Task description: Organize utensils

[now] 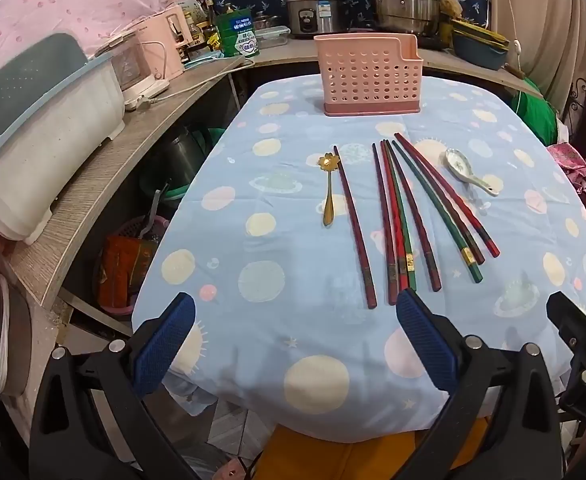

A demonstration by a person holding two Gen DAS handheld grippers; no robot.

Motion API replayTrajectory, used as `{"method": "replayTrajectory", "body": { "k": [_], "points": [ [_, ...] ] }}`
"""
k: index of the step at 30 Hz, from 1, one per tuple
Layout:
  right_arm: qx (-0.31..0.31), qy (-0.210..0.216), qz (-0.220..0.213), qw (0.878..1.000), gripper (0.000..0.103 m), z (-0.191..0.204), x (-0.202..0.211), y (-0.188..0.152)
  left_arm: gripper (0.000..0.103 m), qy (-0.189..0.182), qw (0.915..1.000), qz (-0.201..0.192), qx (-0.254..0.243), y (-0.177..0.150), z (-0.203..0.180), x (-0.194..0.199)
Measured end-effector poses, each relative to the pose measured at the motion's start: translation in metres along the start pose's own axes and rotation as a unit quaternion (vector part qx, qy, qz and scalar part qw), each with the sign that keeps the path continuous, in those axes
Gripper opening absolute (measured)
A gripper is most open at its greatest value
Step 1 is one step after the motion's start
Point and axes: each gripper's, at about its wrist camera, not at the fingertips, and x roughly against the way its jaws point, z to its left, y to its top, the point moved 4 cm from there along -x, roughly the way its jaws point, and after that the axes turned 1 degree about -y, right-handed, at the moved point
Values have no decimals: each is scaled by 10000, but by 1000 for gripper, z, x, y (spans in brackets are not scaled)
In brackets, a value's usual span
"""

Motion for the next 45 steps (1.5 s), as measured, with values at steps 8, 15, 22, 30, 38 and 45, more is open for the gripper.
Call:
{"method": "replayTrajectory", "body": {
  "k": [8,15,22,30,38,45],
  "points": [
    [6,-9,16,10000,96,1,0,0,96,43,10000,7,-44,0,0,0],
    [6,-3,6,10000,96,0,1,1,96,71,10000,17,-41,-1,1,0],
    [2,9,-3,10000,96,0,1,1,96,91,10000,18,-2,0,10,0],
    [-2,5,-6,10000,96,1,1,1,96,166,9998,-24,-46,1,6,1],
    [0,15,-10,10000,96,1,1,1,96,170,9998,-14,-37,2,7,2],
    [-8,9,-16,10000,96,1,1,1,96,166,9999,-17,-35,2,8,2]
  ]
}}
